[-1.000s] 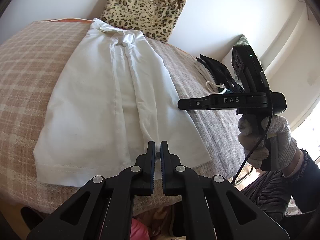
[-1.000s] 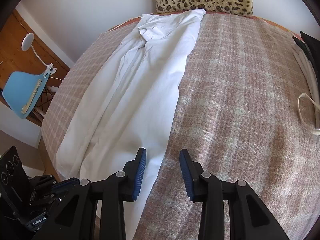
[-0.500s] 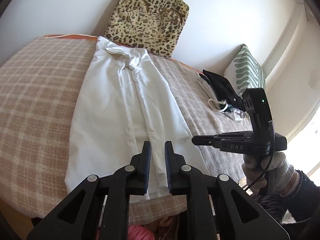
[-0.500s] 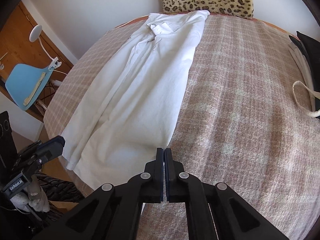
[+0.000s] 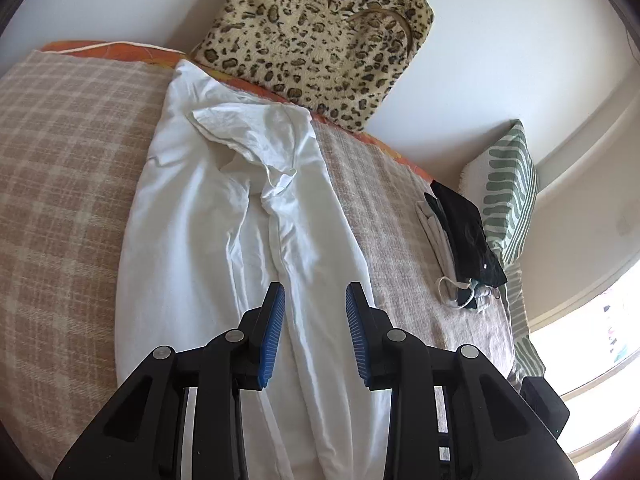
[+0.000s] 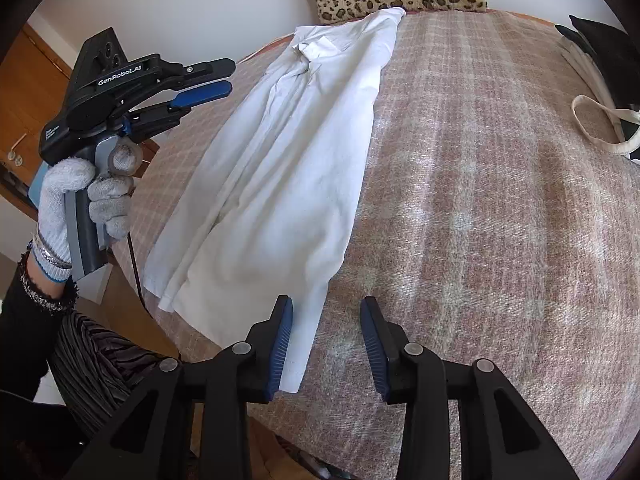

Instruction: Fold small clothes

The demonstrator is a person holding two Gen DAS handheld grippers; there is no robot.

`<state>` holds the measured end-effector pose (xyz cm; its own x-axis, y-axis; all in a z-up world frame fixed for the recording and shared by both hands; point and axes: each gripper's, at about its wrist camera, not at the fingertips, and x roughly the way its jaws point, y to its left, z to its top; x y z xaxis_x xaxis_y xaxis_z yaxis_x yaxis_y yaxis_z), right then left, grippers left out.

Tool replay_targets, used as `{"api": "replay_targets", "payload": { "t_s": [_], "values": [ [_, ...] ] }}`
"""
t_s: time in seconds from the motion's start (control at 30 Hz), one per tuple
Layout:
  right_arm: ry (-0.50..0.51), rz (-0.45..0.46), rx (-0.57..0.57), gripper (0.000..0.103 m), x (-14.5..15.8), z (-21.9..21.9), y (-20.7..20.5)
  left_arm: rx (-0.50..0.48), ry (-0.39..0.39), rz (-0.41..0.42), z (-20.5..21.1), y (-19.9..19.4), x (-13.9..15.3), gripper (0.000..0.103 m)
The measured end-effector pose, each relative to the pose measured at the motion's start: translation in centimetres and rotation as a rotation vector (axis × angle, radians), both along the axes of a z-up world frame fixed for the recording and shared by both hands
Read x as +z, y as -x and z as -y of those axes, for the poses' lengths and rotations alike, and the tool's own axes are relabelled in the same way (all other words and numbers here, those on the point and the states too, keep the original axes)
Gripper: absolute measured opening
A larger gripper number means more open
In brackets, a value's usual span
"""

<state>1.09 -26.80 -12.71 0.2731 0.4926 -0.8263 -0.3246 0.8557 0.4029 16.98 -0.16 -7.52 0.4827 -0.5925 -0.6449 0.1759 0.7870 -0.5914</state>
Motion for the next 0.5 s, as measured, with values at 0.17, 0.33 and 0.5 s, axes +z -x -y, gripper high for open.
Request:
{"api": "replay_targets", "payload": {
  "t_s": [0.17,0.33,0.5],
  "values": [
    [-0.04,-0.001,-0.003,0.031,0.1,0.9,0.9,0.058,0.007,-0.067,0.3,-3.2,-1.9,0.03],
    [-0.06,0.004,0.005,0.025,0.3,2.4,2.1,0.051,-0.022,-0.074,1.7,-4.4,-2.7,0.03],
    [-0.074,-0.007,0.009,0.015,0.3,2.4,1.6,0.07,-0.039,-0.08,2.4,-4.9,-3.6,0.03]
  ]
}}
